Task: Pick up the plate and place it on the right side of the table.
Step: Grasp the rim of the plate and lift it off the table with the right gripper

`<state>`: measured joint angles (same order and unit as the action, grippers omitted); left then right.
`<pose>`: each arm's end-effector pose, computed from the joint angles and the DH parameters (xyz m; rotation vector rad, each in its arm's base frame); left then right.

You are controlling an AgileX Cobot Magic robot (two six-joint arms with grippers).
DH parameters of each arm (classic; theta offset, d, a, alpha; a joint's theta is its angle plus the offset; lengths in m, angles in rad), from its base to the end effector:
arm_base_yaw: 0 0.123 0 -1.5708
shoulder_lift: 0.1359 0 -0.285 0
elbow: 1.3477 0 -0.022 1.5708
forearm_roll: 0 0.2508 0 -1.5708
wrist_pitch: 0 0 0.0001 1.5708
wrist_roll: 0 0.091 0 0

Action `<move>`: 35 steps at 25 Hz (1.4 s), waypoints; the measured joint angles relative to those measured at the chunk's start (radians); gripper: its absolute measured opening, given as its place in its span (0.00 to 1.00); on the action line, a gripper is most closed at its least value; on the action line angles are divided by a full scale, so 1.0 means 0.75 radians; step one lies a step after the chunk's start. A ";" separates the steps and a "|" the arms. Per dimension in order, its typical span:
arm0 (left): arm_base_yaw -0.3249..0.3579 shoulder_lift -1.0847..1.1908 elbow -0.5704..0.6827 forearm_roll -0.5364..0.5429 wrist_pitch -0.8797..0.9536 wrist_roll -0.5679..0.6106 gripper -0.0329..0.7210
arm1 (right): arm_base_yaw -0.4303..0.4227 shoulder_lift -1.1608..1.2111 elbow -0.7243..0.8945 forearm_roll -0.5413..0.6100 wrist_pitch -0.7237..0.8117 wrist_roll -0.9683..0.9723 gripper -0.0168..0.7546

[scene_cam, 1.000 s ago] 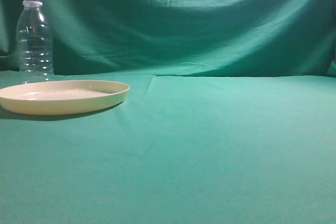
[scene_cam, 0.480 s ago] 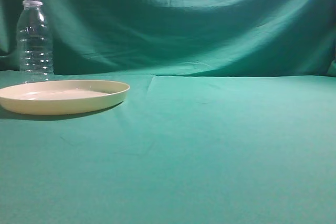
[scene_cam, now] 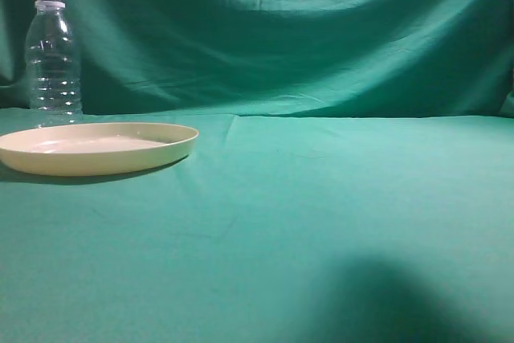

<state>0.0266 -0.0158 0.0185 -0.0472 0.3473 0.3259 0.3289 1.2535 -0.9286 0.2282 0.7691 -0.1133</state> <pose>0.0530 -0.0001 0.1765 0.2448 1.8215 0.2017 0.2286 0.0932 0.2903 -0.4165 2.5499 0.3459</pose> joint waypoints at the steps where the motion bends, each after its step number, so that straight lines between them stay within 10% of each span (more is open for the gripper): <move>1: 0.000 0.000 0.000 0.000 0.000 0.000 0.04 | 0.055 0.053 -0.058 -0.026 0.009 0.025 0.02; 12: 0.000 0.000 0.000 0.000 0.000 0.000 0.04 | 0.433 0.727 -0.729 -0.143 0.078 0.025 0.02; 15: 0.000 0.000 0.000 0.000 0.000 0.000 0.04 | 0.492 0.868 -0.871 -0.137 0.078 0.002 0.15; 23: 0.000 0.000 0.000 0.000 0.000 0.000 0.04 | 0.510 1.150 -1.092 -0.129 0.081 0.108 0.62; 35: 0.000 0.000 0.000 0.000 0.000 0.000 0.04 | 0.510 1.334 -1.123 -0.237 -0.026 0.129 0.65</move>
<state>0.0266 -0.0158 0.0185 -0.0472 0.3473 0.3259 0.7116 2.2540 -1.7711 0.0504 0.7494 -0.0167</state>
